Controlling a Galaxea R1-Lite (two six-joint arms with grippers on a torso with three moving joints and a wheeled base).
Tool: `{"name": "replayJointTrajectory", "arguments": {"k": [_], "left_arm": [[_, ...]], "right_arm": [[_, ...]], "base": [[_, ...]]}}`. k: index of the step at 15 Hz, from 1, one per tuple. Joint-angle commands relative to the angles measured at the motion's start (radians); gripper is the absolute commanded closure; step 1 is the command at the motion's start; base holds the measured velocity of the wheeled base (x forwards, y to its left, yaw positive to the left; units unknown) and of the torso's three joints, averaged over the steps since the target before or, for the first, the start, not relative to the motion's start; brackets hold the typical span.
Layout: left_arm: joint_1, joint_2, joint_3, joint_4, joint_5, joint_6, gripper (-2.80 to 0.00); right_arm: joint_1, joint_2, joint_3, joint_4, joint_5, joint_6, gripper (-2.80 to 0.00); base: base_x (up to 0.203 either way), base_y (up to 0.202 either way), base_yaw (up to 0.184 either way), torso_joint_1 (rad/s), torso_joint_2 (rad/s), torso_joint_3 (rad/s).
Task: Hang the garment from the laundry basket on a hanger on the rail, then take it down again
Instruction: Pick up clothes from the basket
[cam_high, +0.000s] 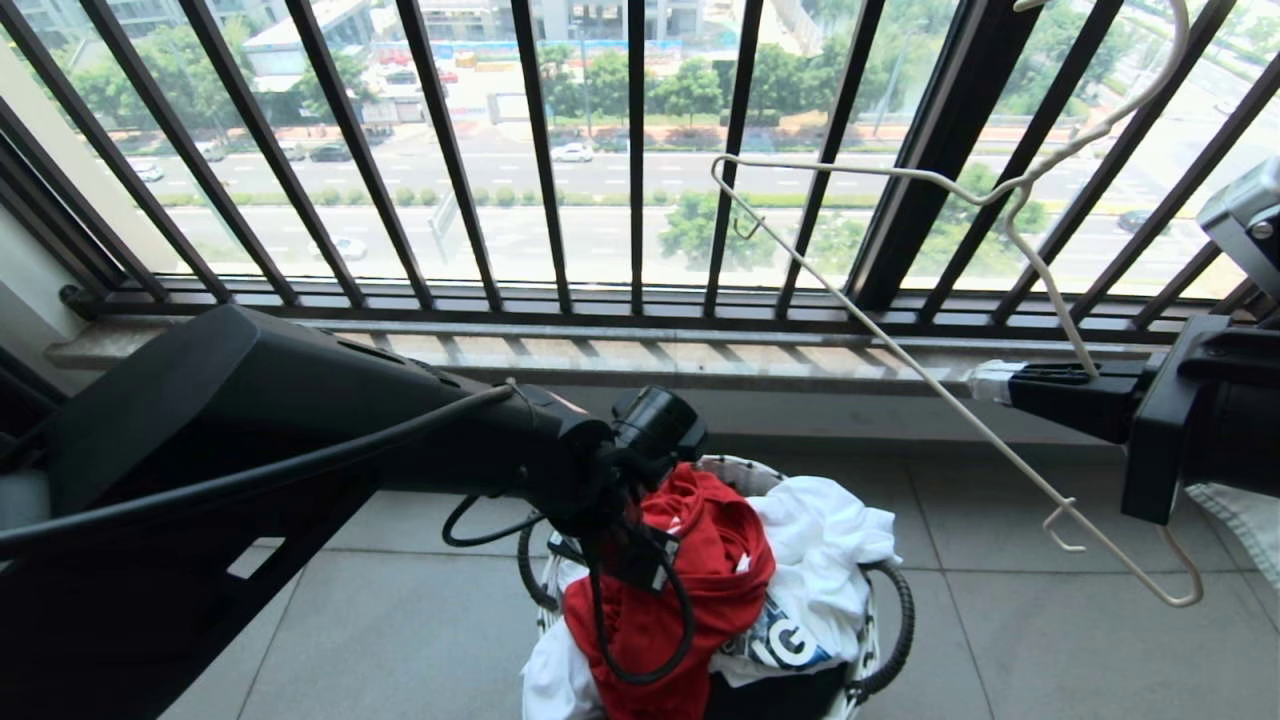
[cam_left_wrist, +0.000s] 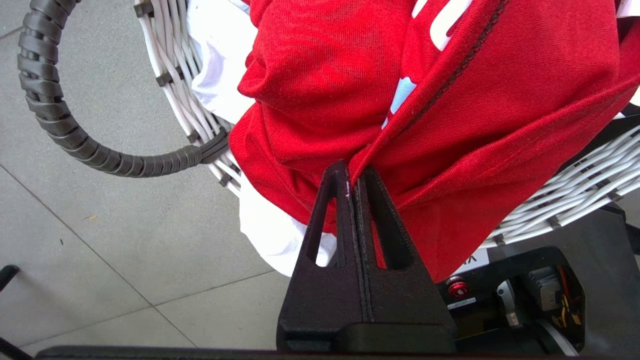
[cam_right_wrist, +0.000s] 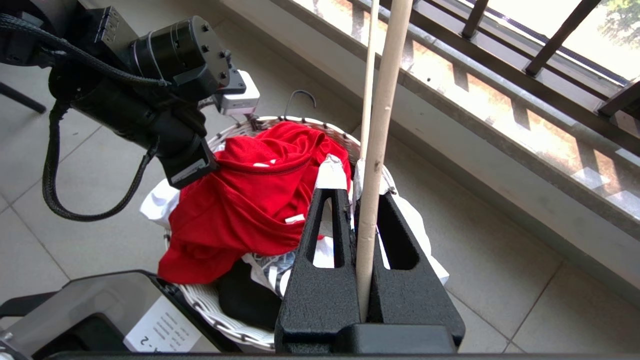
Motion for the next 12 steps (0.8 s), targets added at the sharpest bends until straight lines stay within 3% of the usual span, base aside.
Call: {"name": "replayJointTrajectory", "arguments": {"k": [1, 6, 12], "left_arm": [[0.000, -0.072, 0.002, 0.090, 0.006, 0.004, 0.00], [0.071, -0.252, 0.008, 0.213, 0.034, 0.091, 0.00], [0.082, -0.372, 0.022, 0.257, 0.029, 0.120, 0.00]], "right_arm": [[0.000, -0.002, -0.002, -0.001, 0.002, -0.001, 0.00], [-0.014, -0.005, -0.008, -0.001, 0.002, -0.001, 0.00], [-0.043, -0.005, -0.015, -0.001, 0.002, -0.001, 0.00]], "base": [[0.000, 0.000, 0.000, 0.000, 0.00, 0.000], [0.000, 0.000, 0.000, 0.000, 0.00, 0.000], [0.000, 0.000, 0.000, 0.000, 0.00, 0.000]]}}
